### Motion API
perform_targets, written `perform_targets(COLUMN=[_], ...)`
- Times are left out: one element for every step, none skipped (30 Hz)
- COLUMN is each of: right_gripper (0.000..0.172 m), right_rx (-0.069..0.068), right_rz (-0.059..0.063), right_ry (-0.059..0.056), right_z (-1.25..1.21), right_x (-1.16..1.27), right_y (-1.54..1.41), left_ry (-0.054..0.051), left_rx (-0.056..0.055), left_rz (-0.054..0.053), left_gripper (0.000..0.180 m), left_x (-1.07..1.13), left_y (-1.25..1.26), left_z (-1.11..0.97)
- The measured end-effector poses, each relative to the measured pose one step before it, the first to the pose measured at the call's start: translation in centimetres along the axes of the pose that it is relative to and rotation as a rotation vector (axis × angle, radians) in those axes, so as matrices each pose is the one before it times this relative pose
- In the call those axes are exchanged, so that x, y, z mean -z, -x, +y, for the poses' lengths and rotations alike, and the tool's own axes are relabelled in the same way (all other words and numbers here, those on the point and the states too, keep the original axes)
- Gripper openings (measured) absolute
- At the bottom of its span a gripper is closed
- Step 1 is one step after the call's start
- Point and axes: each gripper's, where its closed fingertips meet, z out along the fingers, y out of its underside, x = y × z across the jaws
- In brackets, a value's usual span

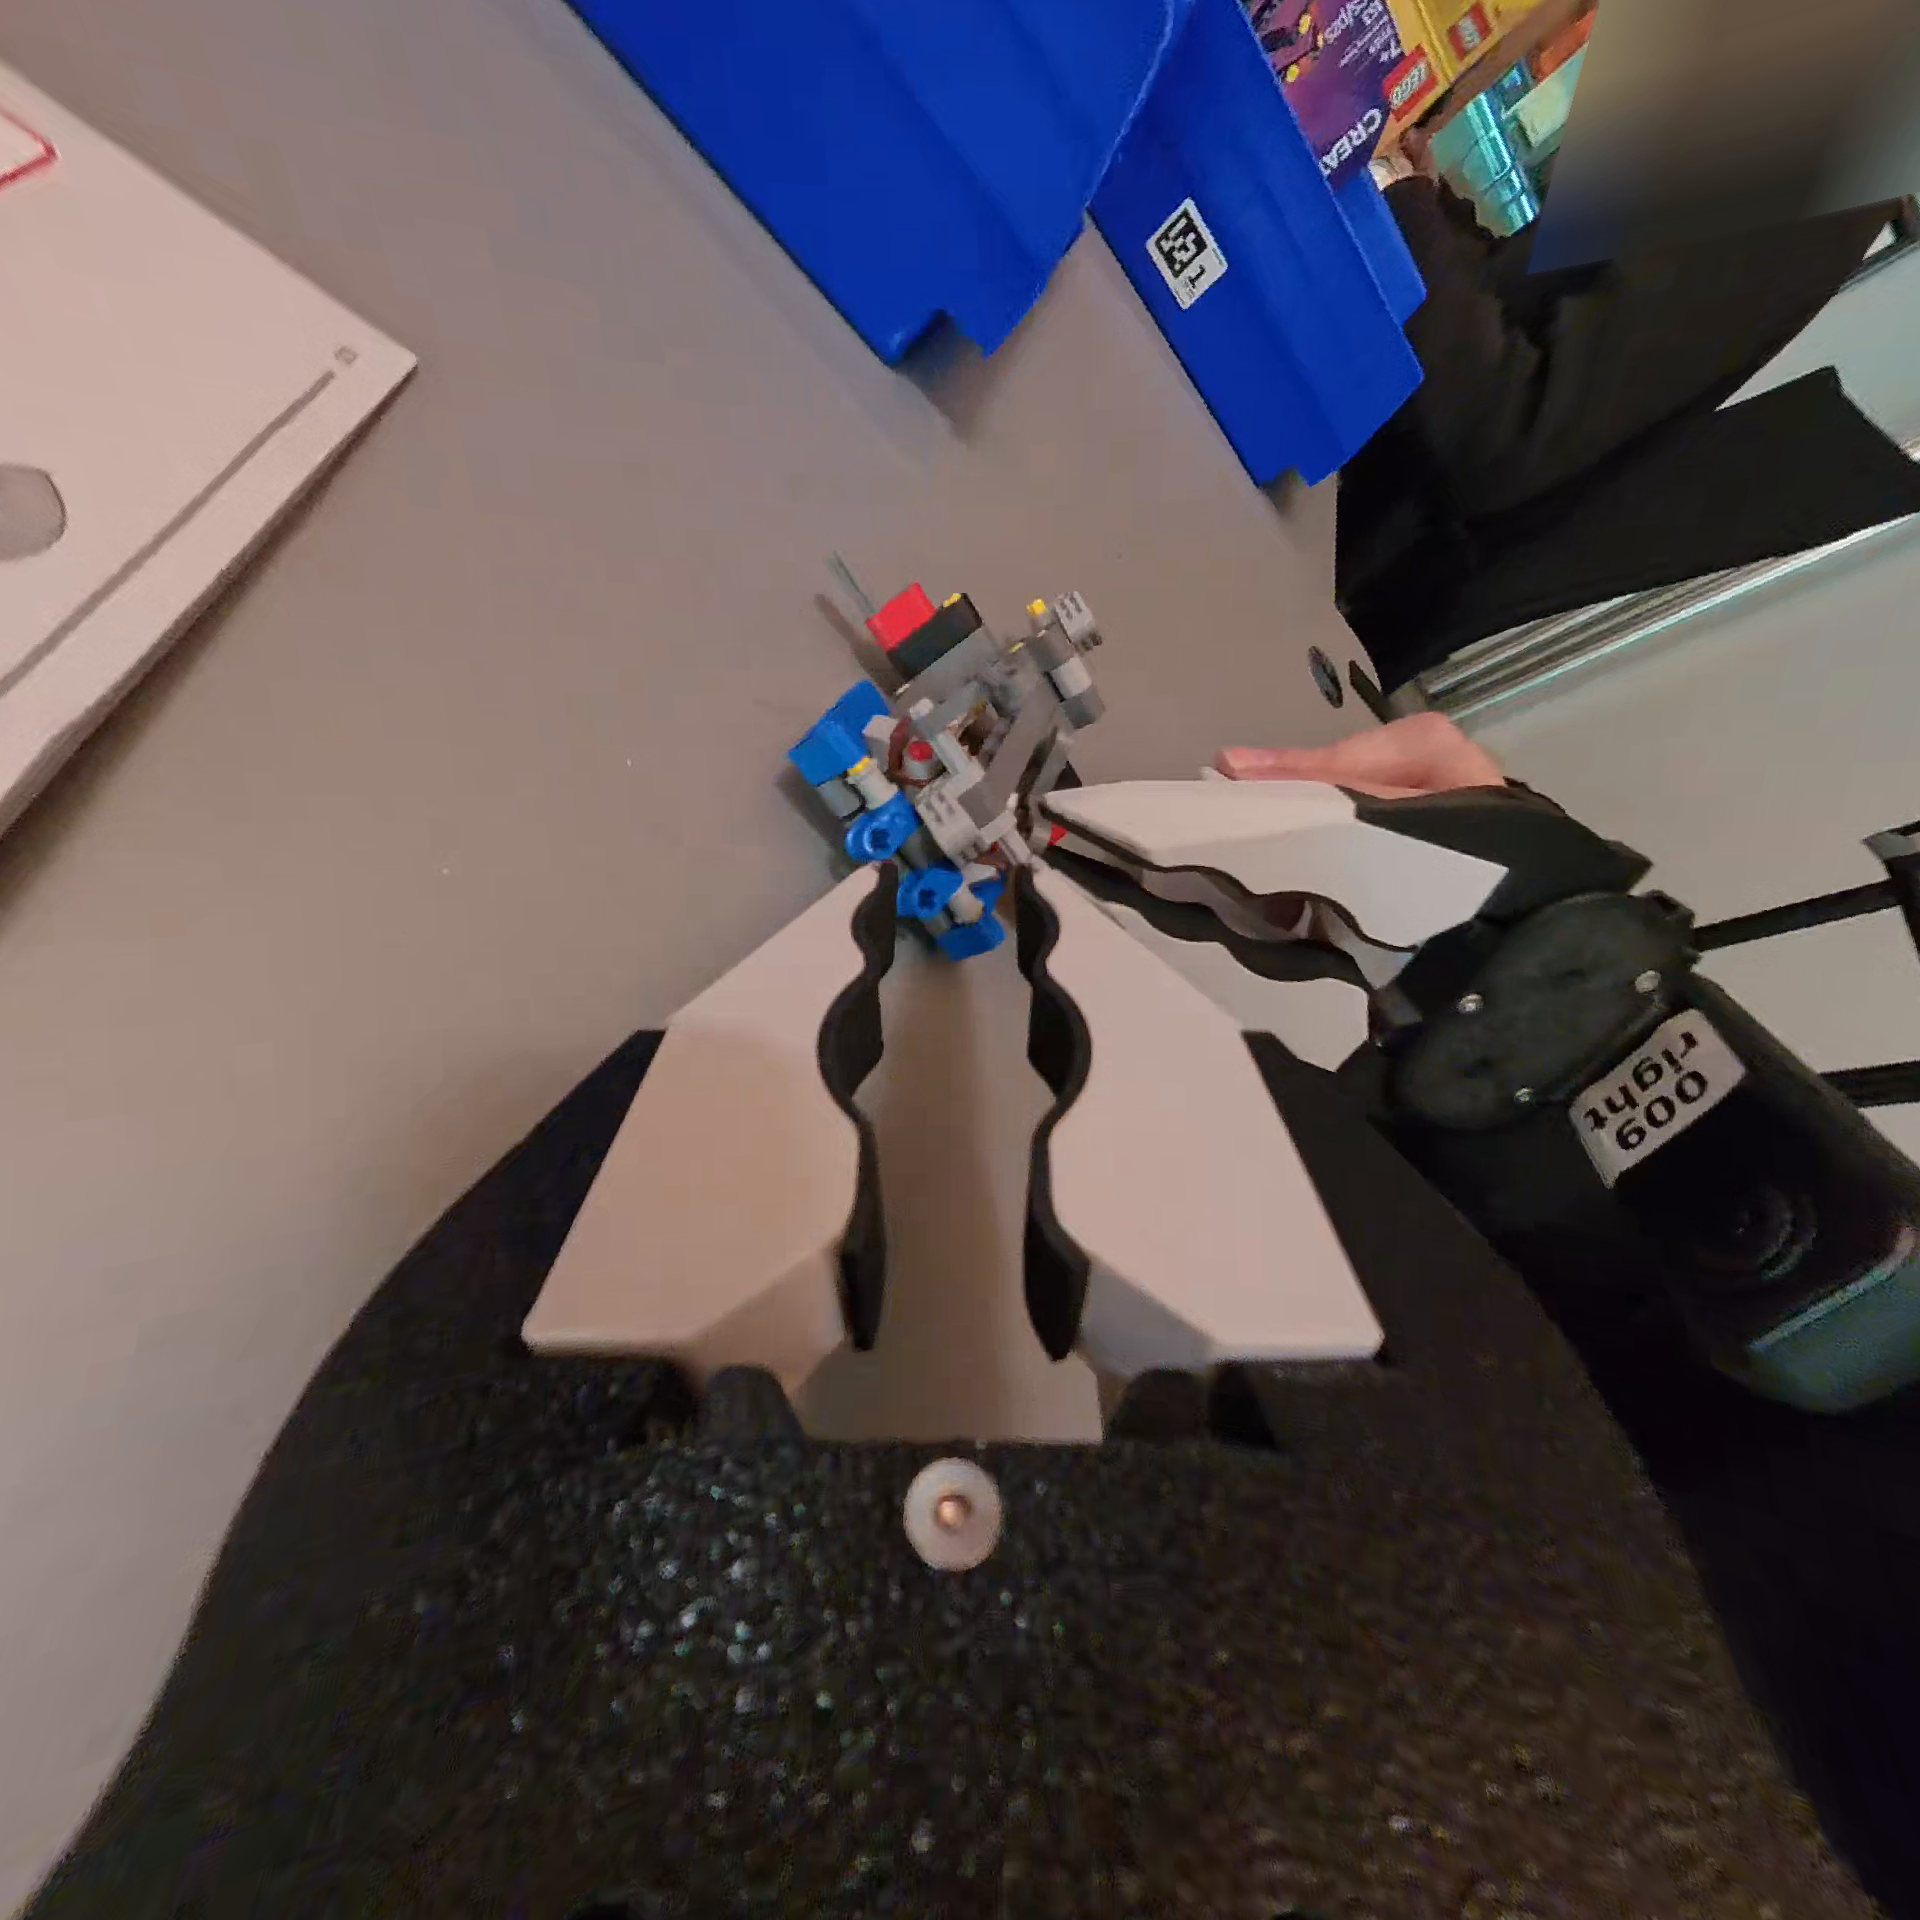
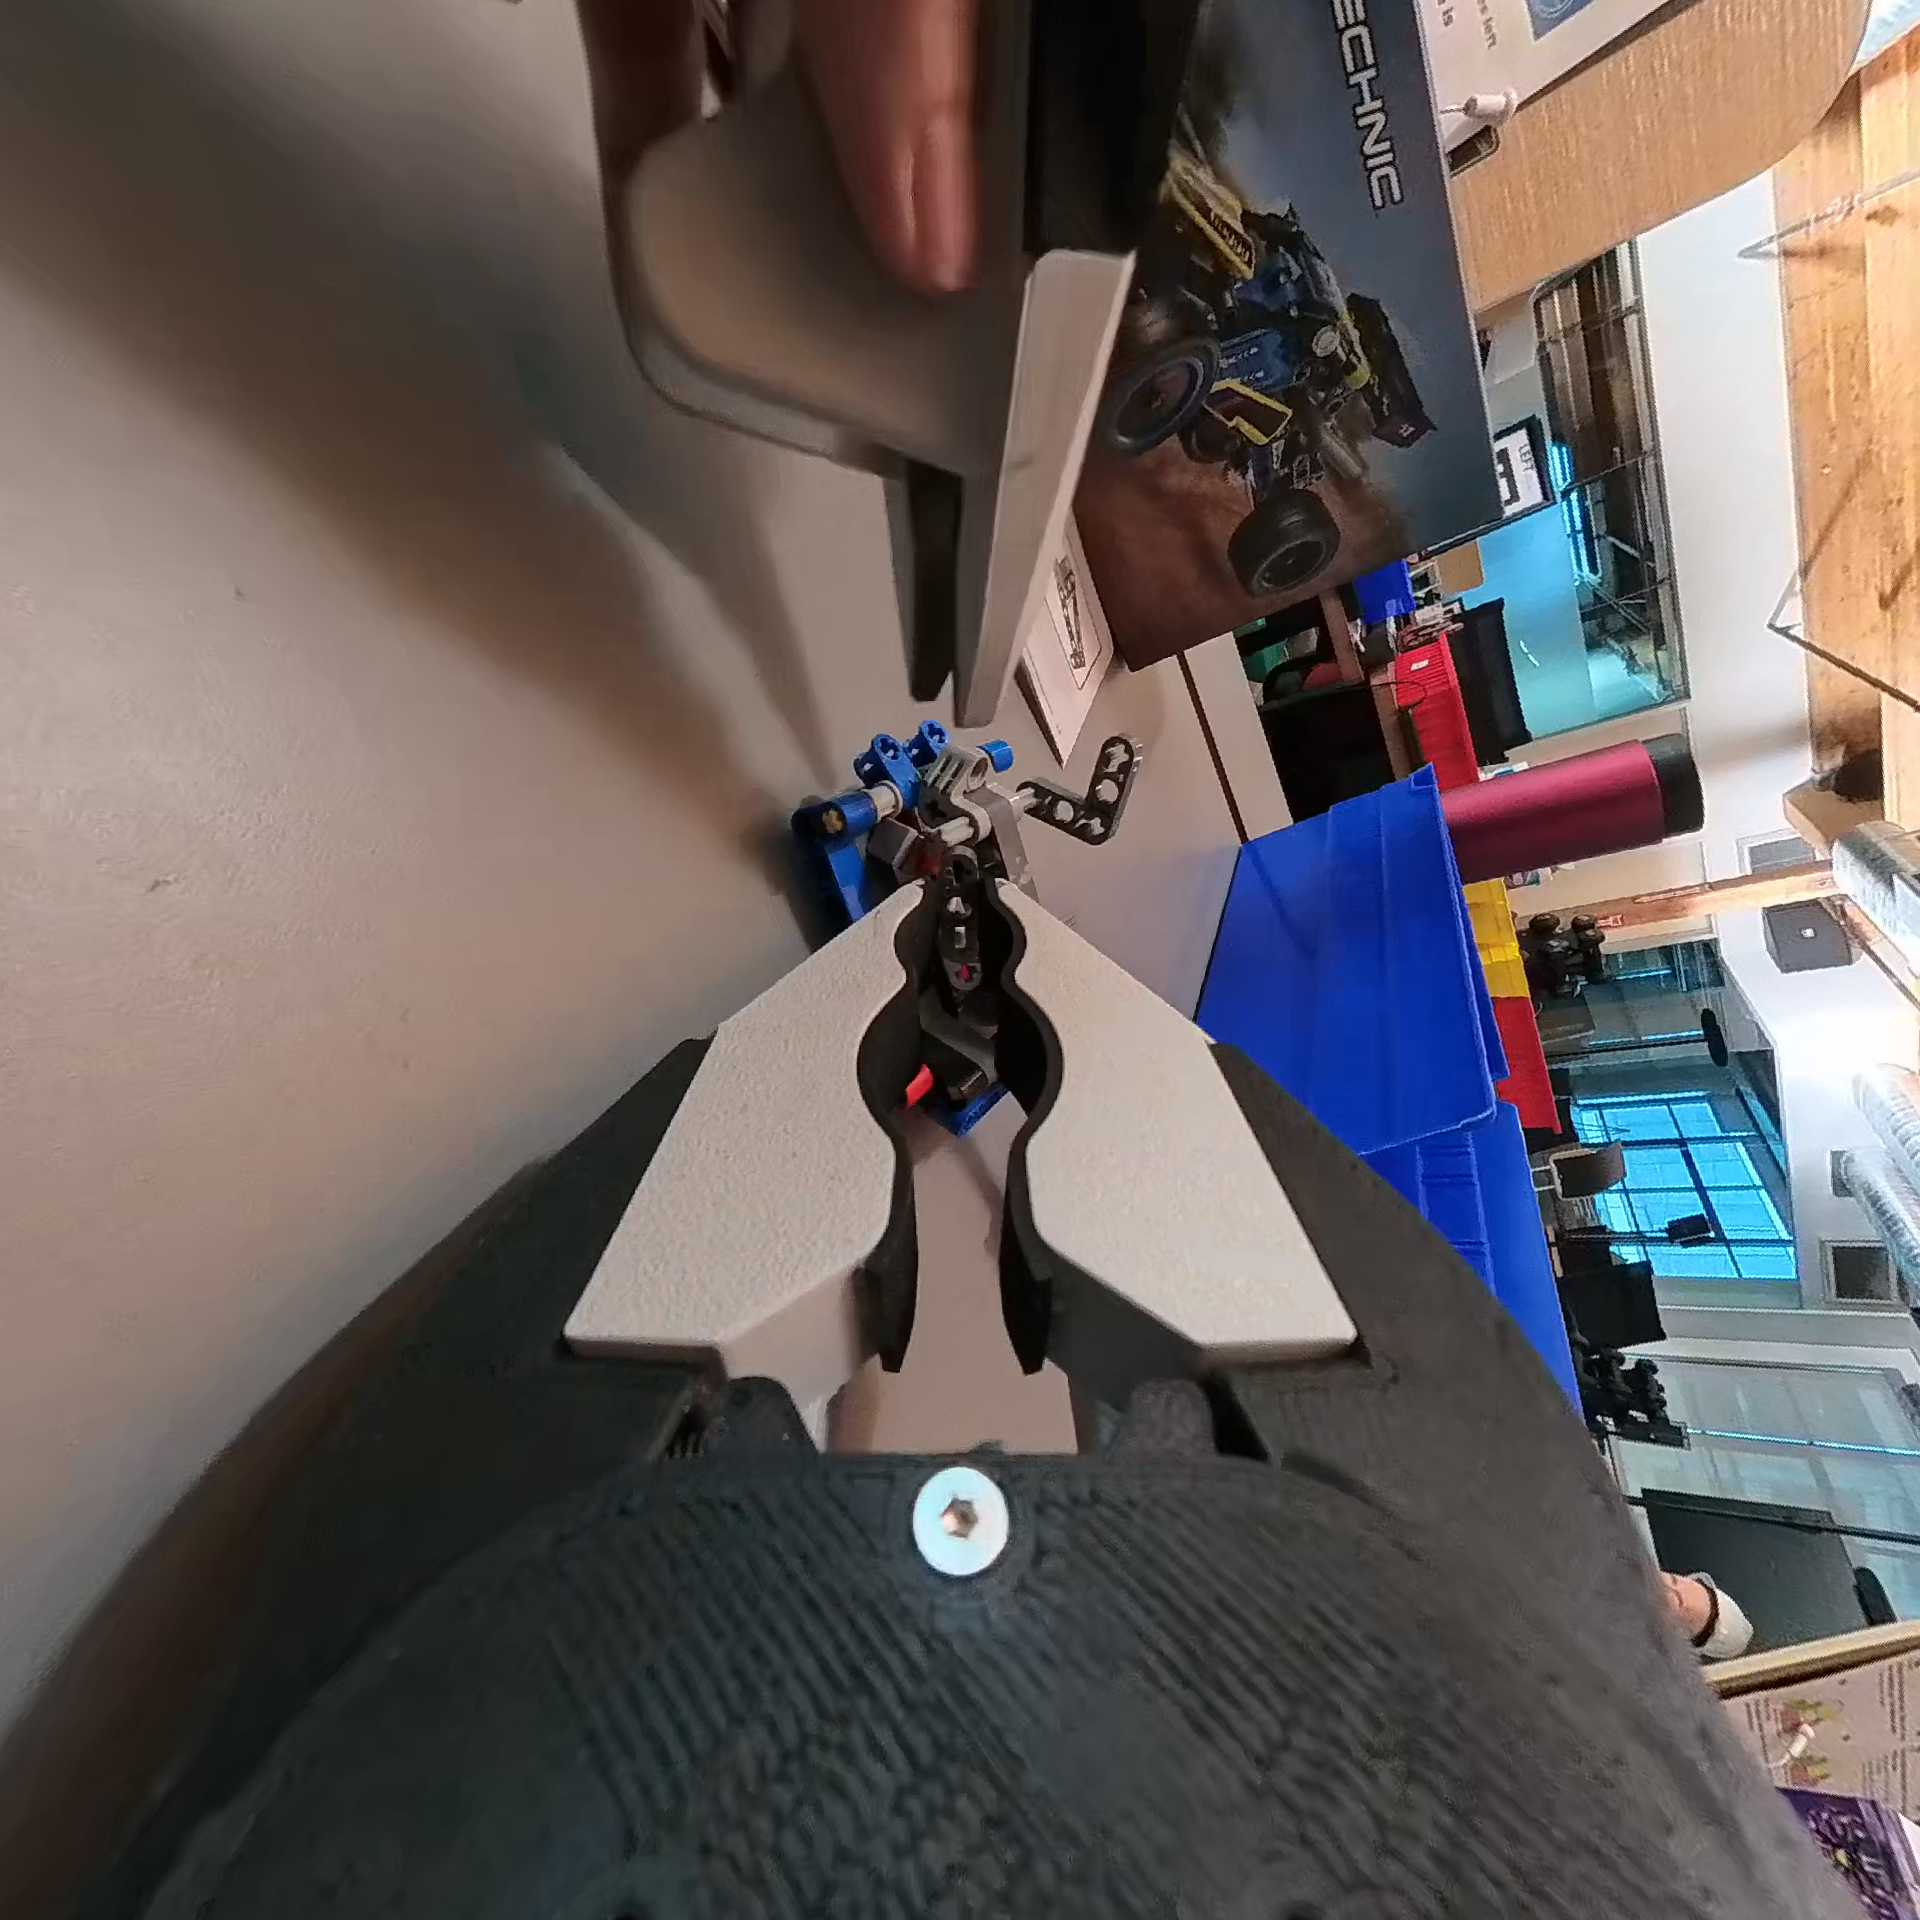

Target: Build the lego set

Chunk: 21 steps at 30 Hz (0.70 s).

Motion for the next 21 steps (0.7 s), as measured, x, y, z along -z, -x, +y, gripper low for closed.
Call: perform_targets(right_gripper=[0.004,0.004,0.004,0.004,0.004,0.004,0.005,0.004,0.004,0.004,0.004,0.005,0.004,0.004,0.004,0.004,0.004,0.004,0.004,0.004,0.004], right_rx=[-0.0012,-0.0003,0.0014,0.0014,0.0017,0.0032,0.0022,-0.0017,-0.0020,0.0008,-0.0005,-0.0006,-0.0001,-0.0018,-0.0013,0.0008,0.0036,0.0044,0.0041,0.0039,0.0005], right_rz=[0.0008,0.0004,0.0015,0.0003,-0.0012,0.0012,0.0014,-0.0014,-0.0010,0.0014,-0.0001,-0.0001,0.0006,-0.0004,-0.0018,-0.0013,0.0009,0.0003,-0.0011,0.0006,0.0013], right_ry=[-0.0020,-0.0004,-0.0005,0.0001,0.0012,0.0013,0.0005,-0.0008,-0.0007,-0.0012,-0.0009,0.0011,-0.0013,-0.0016,-0.0022,-0.0014,-0.0004,0.0003,0.0017,0.0013,-0.0014], right_z=[-0.023,-0.005,-0.016,-0.007,0.017,0.026,0.006,-0.002,-0.007,-0.026,-0.011,0.026,-0.009,-0.026,-0.034,-0.038,-0.022,-0.024,0.020,0.017,-0.032], right_x=[0.010,0.013,0.005,0.010,-0.003,-0.001,0.017,-0.001,-0.002,0.012,0.010,-0.012,0.011,0.009,0.004,-0.006,0.006,-0.001,-0.006,-0.006,0.019], right_y=[-0.019,-0.010,-0.011,0.007,0.023,0.002,-0.017,0.029,0.004,-0.023,-0.001,0.004,-0.017,0.004,0.020,0.036,-0.001,0.016,0.054,0.008,-0.015], left_ry=[0.0032,0.0009,0.0038,0.0050,0.0044,0.0064,0.0094,0.0075,0.0066,0.0104,0.0082,0.0002,0.0004,0.0008,-0.0015,-0.0001,0.0000,-0.0017,-0.0052,-0.0098,-0.0034], left_rx=[0.0209,0.0212,0.0211,0.0204,0.0164,0.0080,0.0052,0.0132,0.0206,0.0171,0.0142,0.0174,0.0146,0.0093,0.0036,0.0004,-0.0015,-0.0089,-0.0193,-0.0208,-0.0188], left_rz=[0.0108,0.0152,0.0158,0.0174,0.0148,0.0082,0.0040,0.0115,0.0159,0.0114,0.0095,0.0092,0.0100,0.0037,-0.0029,-0.0063,-0.0072,-0.0009,-0.0016,-0.0133,-0.0185], left_gripper=[0.021,0.021,0.020,0.020,0.020,0.020,0.020,0.020,0.020,0.019,0.018,0.017,0.016,0.014,0.012,0.009,0.006,0.004,0.000,0.000,0.000], left_x=[-0.139,-0.128,-0.133,-0.122,-0.099,-0.073,-0.066,-0.086,-0.077,-0.070,-0.055,-0.018,0.015,0.036,0.052,0.032,0.043,0.062,0.101,0.128,0.084], left_y=[0.068,-0.029,-0.058,-0.129,-0.141,-0.066,-0.007,-0.088,-0.105,-0.024,0.006,0.001,-0.033,0.017,0.094,0.095,0.069,-0.075,-0.147,-0.035,0.000], left_z=[-0.011,-0.082,-0.081,-0.094,-0.100,-0.052,0.003,0.023,0.026,0.107,0.082,-0.024,-0.036,-0.037,-0.077,-0.043,-0.046,-0.068,-0.141,-0.208,-0.155])
